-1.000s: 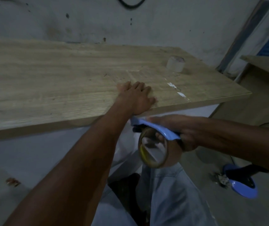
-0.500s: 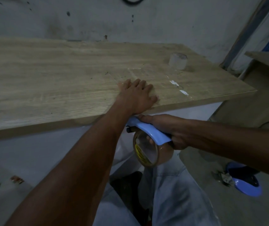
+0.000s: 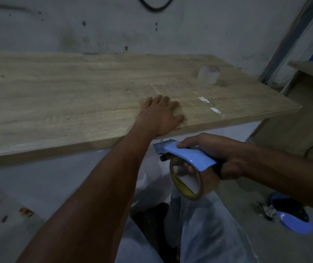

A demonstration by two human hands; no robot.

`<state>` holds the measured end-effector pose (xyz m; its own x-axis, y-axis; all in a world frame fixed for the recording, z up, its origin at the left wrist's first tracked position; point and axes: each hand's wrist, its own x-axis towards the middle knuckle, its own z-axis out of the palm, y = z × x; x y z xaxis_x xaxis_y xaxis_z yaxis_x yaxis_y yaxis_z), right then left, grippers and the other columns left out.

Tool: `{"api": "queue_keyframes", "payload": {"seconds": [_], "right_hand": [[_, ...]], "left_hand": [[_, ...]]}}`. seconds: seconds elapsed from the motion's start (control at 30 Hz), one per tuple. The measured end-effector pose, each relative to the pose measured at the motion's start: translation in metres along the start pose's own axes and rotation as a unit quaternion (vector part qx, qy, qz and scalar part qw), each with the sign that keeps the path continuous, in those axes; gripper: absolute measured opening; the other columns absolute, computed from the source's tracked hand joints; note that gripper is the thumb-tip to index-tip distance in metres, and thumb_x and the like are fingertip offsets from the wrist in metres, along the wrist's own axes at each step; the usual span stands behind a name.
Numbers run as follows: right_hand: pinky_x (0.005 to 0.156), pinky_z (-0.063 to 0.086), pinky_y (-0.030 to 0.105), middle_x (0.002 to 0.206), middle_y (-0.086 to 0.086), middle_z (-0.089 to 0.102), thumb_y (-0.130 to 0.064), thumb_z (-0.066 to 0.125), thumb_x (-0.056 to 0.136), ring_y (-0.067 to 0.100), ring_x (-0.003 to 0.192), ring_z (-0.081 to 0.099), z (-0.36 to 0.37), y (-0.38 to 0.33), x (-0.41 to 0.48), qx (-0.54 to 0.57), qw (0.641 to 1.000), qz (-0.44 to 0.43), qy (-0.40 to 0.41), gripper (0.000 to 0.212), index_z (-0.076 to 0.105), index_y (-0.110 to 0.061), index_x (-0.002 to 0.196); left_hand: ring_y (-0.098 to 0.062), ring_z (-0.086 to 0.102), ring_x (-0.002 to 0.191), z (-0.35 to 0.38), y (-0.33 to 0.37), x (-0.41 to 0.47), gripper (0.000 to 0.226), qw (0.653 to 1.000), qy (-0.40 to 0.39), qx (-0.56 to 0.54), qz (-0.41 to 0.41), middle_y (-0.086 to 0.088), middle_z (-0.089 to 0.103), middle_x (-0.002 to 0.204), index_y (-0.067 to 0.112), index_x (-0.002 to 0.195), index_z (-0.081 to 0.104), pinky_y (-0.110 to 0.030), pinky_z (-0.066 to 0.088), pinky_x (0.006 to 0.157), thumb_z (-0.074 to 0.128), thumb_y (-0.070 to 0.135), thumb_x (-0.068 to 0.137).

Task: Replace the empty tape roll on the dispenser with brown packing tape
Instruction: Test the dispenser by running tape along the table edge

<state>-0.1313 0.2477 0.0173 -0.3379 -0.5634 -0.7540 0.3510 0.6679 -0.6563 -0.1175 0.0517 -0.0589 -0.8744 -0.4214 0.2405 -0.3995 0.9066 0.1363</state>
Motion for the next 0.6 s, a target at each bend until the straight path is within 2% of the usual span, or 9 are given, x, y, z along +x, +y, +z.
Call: {"api": "queue_keyframes", "payload": {"seconds": [0.1,0.2,0.23,0.33,0.43,0.47,0.53,0.57,0.6], "right_hand": [[0.041,0.055,0.023,0.071,0.019,0.07,-0.019,0.065,0.092,0.021,0.048,0.065,-0.013,-0.009,-0.024,0.005,0.999,-0.044,-0.007,0.027,0.067,0.007,0.098],[0.043,0.055,0.023,0.068,0.017,0.07,-0.02,0.066,0.087,0.019,0.046,0.064,-0.027,-0.029,-0.042,0.006,0.996,-0.091,0.001,0.034,0.064,0.007,0.108],[0.045,0.056,0.024,0.069,0.017,0.071,-0.02,0.065,0.087,0.02,0.047,0.064,-0.029,-0.037,-0.045,0.012,0.994,-0.108,-0.002,0.033,0.065,0.007,0.106],[0.057,0.058,0.026,0.083,0.017,0.071,-0.014,0.059,0.086,0.022,0.064,0.066,-0.032,-0.06,-0.043,0.035,0.987,-0.154,-0.026,0.028,0.068,0.007,0.104],[0.075,0.056,0.03,0.093,0.015,0.07,-0.011,0.056,0.085,0.023,0.075,0.066,-0.028,-0.084,-0.028,0.044,0.981,-0.181,-0.045,0.032,0.07,0.005,0.11],[0.075,0.056,0.03,0.092,0.014,0.072,-0.01,0.056,0.085,0.023,0.073,0.067,-0.027,-0.092,-0.02,0.039,0.979,-0.192,-0.048,0.031,0.071,0.003,0.108],[0.053,0.057,0.022,0.08,0.011,0.071,-0.006,0.055,0.086,0.018,0.058,0.068,-0.023,-0.109,-0.005,0.018,0.974,-0.223,-0.048,0.02,0.07,0.0,0.097],[0.041,0.052,0.019,0.075,0.01,0.068,-0.005,0.055,0.087,0.016,0.049,0.065,-0.021,-0.113,0.005,0.003,0.971,-0.237,-0.029,0.014,0.067,0.0,0.092],[0.038,0.049,0.02,0.075,0.011,0.067,-0.007,0.06,0.086,0.016,0.048,0.064,-0.019,-0.119,0.016,-0.028,0.965,-0.262,-0.004,0.015,0.066,0.003,0.095]], "left_hand": [[-0.027,0.032,0.142,-0.004,-0.002,-0.001,0.069,1.0,-0.008,-0.024,-0.002,-0.007,0.041,0.152,0.029,0.144,0.043,-0.05,0.019,0.116,0.032,0.07,0.089],[-0.029,0.034,0.14,-0.007,-0.01,0.001,0.075,0.999,-0.031,-0.013,0.015,-0.008,0.041,0.151,0.028,0.146,0.04,-0.049,0.023,0.114,0.046,0.066,0.082],[-0.029,0.033,0.141,-0.009,-0.01,0.002,0.077,0.999,-0.04,-0.008,0.006,-0.008,0.04,0.151,0.027,0.147,0.039,-0.049,0.024,0.115,0.043,0.063,0.08],[-0.025,0.029,0.144,-0.017,-0.007,0.007,0.087,0.996,-0.06,-0.013,-0.057,-0.005,0.036,0.156,0.025,0.149,0.038,-0.05,0.021,0.116,0.013,0.065,0.075],[-0.027,0.028,0.143,-0.016,-0.014,0.017,0.061,0.996,-0.063,0.004,-0.06,-0.008,0.036,0.153,0.023,0.148,0.036,-0.052,0.022,0.113,0.027,0.05,0.093],[-0.027,0.029,0.142,-0.014,-0.019,0.019,0.06,0.996,-0.059,0.004,-0.065,-0.008,0.036,0.152,0.024,0.148,0.034,-0.051,0.023,0.112,0.031,0.048,0.094],[-0.028,0.033,0.14,-0.014,-0.03,0.023,0.072,0.995,-0.043,0.002,-0.085,-0.007,0.04,0.15,0.025,0.148,0.036,-0.05,0.026,0.109,0.026,0.059,0.085],[-0.029,0.037,0.138,-0.013,-0.034,0.022,0.077,0.995,-0.032,0.0,-0.092,-0.008,0.043,0.148,0.023,0.146,0.039,-0.049,0.029,0.108,0.025,0.063,0.081],[-0.032,0.042,0.134,-0.014,-0.038,0.023,0.075,0.994,-0.013,0.003,-0.105,-0.009,0.047,0.145,0.021,0.143,0.043,-0.048,0.033,0.105,0.029,0.063,0.082]]}}
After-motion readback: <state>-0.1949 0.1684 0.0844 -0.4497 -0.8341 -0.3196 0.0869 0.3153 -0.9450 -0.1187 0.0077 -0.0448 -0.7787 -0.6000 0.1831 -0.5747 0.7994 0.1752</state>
